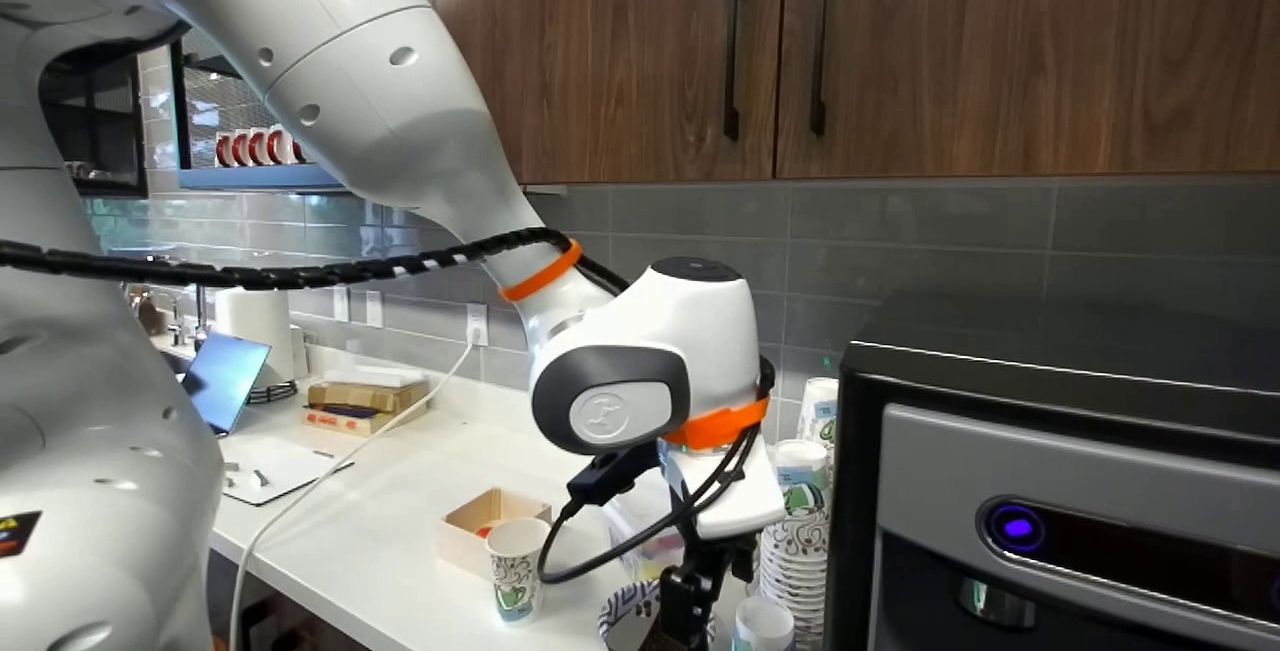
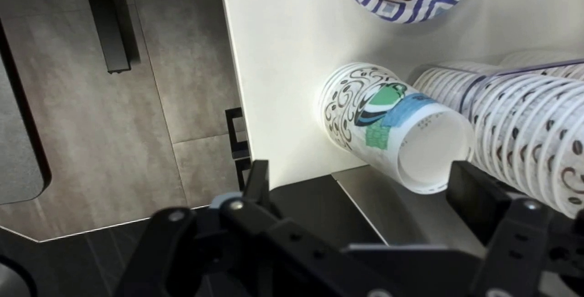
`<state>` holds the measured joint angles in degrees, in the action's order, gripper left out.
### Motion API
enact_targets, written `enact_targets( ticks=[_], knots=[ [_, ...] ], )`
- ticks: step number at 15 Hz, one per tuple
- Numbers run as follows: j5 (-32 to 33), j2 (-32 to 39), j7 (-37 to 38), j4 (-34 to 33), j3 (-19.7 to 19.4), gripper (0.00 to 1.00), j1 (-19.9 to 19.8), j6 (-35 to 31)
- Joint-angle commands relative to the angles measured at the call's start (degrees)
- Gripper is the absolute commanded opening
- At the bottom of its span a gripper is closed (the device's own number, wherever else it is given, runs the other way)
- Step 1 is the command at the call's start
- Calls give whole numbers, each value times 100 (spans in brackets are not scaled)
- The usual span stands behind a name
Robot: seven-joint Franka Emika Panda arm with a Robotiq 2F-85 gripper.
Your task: Pick up the coffee cups on the right and place them on the front stack.
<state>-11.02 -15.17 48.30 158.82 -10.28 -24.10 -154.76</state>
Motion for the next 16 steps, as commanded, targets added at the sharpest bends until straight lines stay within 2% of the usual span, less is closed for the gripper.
enact_targets(
  ticks=[1,16],
  knots=[
    [-565,315,-459,-130,-301,100,339,-109],
    [-1014,1227,-635,-681,-468,100,486,-304]
  ],
)
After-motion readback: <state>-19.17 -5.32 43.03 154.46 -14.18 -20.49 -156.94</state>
